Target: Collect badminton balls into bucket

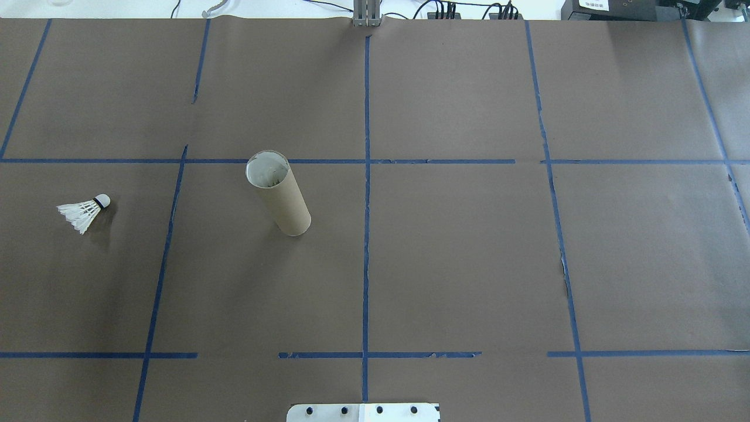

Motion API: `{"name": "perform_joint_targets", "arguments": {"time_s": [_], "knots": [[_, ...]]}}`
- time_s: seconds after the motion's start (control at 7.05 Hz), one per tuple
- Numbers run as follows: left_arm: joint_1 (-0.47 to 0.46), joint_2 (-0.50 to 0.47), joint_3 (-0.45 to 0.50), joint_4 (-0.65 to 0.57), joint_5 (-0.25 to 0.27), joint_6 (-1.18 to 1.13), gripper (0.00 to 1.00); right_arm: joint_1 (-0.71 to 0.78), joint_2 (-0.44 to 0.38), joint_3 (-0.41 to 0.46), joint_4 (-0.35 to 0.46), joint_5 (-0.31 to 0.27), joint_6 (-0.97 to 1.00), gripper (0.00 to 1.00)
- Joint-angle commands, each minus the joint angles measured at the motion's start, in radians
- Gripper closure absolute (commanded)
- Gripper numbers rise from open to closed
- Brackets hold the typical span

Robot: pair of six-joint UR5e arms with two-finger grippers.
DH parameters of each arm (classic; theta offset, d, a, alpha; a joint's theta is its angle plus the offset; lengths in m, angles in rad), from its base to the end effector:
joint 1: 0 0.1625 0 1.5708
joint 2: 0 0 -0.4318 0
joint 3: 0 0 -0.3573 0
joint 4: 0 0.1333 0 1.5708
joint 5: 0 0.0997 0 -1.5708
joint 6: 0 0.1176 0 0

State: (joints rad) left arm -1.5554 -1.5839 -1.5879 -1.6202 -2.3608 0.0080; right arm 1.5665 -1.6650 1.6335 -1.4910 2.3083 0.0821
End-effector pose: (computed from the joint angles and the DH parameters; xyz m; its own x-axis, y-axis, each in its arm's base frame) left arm -0.0425 -0.4695 0.6581 0.7027 0.0753 -0.7074 -0.0210 0.9961 0.0852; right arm 0.0524 -0.4205 0.6858 0.7379 0.0464 0.6734 -0.0564 0.9984 -0.0070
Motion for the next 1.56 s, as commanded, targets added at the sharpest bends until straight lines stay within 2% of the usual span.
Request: {"name": "perform_joint_targets", "arguments": {"time_s": [0.0,0.14,0.43,0.71,0.85,0.99,1.28,1.42], "knots": [[0.001,-0.022,-0.029,-0.003,-0.006,-0.006,0.00,0.000,-0.001,0.000,0.000,-0.001,-0.001,0.00],[0.003,-0.028,-0.059,-0.007,-0.011,-0.009,0.00,0.000,-0.001,0.000,0.000,-0.001,0.001,0.00],[0.008,-0.086,-0.058,-0.009,0.006,-0.043,0.00,0.001,-0.001,-0.001,0.000,-0.001,0.001,0.00],[0.008,-0.074,-0.020,-0.149,0.011,-0.056,0.00,0.000,-0.001,0.000,0.000,-0.001,-0.001,0.00],[0.008,-0.047,-0.032,-0.177,0.009,-0.121,0.00,0.000,-0.001,-0.001,0.000,0.000,-0.001,0.00],[0.009,-0.012,-0.034,-0.260,0.005,-0.238,0.00,0.000,0.001,0.000,0.000,-0.001,0.001,0.00],[0.018,0.150,-0.041,-0.642,-0.028,-0.578,0.00,0.000,-0.001,-0.001,0.000,-0.001,-0.001,0.00],[0.085,0.216,-0.035,-0.853,-0.028,-0.802,0.00,0.001,0.001,0.000,0.000,-0.001,-0.001,0.00]]}}
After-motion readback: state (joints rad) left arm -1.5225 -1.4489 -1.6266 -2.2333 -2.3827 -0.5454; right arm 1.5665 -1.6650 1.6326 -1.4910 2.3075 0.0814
